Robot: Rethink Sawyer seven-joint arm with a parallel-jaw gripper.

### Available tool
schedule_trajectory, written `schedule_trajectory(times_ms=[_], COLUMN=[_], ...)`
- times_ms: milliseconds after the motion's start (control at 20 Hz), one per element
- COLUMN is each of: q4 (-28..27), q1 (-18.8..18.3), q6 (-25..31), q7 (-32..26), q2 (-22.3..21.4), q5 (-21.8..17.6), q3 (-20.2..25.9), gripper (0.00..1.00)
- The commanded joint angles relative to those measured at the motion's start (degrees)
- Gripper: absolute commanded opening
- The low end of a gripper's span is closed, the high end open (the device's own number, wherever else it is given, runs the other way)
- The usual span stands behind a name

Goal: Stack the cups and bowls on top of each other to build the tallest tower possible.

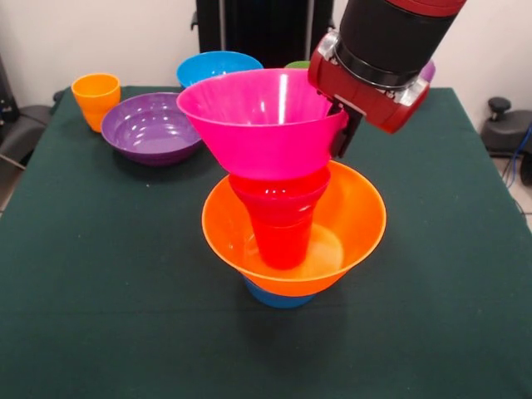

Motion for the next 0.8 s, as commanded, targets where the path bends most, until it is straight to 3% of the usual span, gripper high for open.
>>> schedule_trajectory(times_ms=[50,250,500,800], q4=[4.17,3.44,-0.87,-6.57], q1=[0.23,-0.2,-0.22,0.32], q6=[-1.46,0.45,6.77,10.26], q7=[8.29,6.78,7.02,8.88], q2=[-0.02,-0.79,-1.09,1.6], q5=[0.59,0.55,2.11,2.78], q3=[2.45,2.55,3.31,2.93], gripper=[0.0,0.0,0.0,0.0])
